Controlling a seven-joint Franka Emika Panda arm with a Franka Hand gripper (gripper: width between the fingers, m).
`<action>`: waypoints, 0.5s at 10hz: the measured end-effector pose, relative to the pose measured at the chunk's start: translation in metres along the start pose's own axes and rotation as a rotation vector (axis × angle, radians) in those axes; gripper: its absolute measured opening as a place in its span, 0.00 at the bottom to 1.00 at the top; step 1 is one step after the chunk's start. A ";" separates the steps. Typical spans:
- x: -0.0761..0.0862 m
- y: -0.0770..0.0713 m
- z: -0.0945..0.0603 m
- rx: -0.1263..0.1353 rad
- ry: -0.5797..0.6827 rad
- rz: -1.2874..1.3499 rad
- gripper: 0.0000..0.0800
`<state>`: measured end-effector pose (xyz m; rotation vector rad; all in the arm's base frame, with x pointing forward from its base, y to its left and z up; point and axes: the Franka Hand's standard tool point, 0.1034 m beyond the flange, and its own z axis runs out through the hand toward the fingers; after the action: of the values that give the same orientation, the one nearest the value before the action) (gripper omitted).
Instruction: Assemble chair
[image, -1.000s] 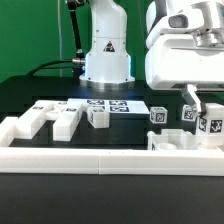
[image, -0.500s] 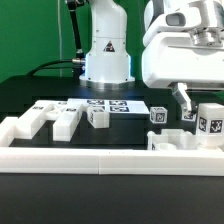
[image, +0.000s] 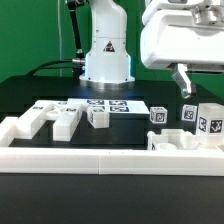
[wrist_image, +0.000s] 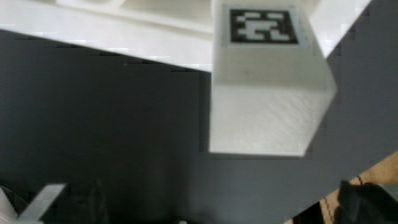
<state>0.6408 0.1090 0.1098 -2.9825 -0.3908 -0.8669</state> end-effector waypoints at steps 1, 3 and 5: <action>-0.004 -0.003 0.002 0.012 -0.051 -0.001 0.81; -0.004 -0.004 0.003 0.046 -0.232 0.015 0.81; -0.004 -0.008 0.002 0.072 -0.366 0.016 0.81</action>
Offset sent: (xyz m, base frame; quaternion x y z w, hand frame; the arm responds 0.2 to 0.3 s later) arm 0.0140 -0.0091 0.0030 -0.0076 -0.1492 0.0097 0.9887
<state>0.6372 0.1158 0.1056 -3.0644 -0.3916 -0.2932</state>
